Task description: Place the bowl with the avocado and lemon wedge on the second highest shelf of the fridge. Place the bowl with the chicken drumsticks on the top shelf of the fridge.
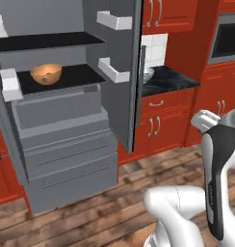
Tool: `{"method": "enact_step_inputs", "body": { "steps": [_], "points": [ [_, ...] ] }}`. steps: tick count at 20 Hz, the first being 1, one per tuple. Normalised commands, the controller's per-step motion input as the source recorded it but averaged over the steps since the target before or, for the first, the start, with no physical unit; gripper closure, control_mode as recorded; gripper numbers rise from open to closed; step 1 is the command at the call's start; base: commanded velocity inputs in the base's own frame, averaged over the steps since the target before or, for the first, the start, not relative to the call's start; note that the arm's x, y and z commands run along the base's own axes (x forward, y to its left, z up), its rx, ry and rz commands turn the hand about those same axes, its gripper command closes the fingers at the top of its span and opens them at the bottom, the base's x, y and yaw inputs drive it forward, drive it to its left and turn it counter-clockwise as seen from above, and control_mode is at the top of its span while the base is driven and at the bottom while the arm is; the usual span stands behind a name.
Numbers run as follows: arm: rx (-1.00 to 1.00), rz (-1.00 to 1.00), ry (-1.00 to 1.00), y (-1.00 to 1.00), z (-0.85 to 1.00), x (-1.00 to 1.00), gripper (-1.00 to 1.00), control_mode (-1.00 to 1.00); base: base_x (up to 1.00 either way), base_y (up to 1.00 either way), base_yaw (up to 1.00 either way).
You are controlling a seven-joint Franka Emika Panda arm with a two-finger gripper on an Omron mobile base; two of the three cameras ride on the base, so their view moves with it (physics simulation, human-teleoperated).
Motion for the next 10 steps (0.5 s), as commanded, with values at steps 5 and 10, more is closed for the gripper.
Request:
{"method": "enact_step_inputs", "body": {
  "steps": [5, 10],
  "points": [
    [0.00, 0.00, 0.00, 0.00, 0.00, 0.00, -1.00, 1.00, 1.00, -1.00, -0.09],
    [0.00, 0.00, 0.00, 0.00, 0.00, 0.00, -1.00, 1.00, 1.00, -0.91, 0.05]
  ]
}}
